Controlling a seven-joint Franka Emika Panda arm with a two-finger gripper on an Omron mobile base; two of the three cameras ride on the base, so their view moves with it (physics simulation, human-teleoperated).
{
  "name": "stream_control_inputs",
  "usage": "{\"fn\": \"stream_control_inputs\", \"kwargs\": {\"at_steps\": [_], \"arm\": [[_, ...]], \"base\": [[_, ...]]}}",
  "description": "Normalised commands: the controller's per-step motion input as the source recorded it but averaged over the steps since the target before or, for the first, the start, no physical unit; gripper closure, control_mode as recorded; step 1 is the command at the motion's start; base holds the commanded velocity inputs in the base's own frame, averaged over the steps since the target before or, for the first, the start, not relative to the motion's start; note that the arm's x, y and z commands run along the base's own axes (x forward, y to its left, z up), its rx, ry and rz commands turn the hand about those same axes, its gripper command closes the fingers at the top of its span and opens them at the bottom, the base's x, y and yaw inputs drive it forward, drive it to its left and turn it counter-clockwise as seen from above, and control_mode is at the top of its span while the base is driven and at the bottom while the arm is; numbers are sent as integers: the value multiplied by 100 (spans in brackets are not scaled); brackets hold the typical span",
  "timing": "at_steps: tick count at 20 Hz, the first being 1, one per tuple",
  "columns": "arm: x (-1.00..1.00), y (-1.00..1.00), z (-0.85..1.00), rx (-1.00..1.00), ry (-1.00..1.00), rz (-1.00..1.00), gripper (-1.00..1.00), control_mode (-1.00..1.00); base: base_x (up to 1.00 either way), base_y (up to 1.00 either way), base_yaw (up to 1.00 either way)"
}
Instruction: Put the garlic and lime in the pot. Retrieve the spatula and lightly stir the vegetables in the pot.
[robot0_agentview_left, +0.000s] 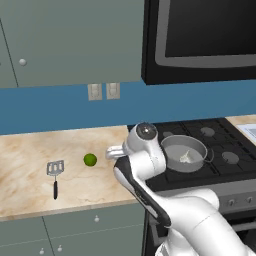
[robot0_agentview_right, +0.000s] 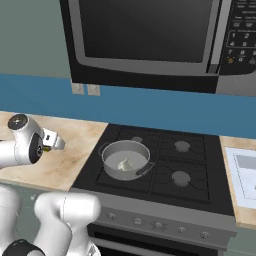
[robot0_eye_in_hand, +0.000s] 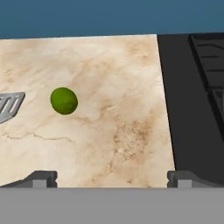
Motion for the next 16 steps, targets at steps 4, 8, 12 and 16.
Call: {"fn": "stream_control_inputs", "kwargs": {"at_steps": [4, 8, 12, 16], "arm": [[37, 39, 22, 0, 8, 16, -100, -100], [25, 31, 10, -8, 4, 13, -100, -100], [22, 33, -5, -7, 0, 9, -100, -100], [13, 38, -15, -7, 0, 6, -100, -100]], "base": [[0, 0, 0], [0, 0, 0], [0, 0, 0], [0, 0, 0]]}}
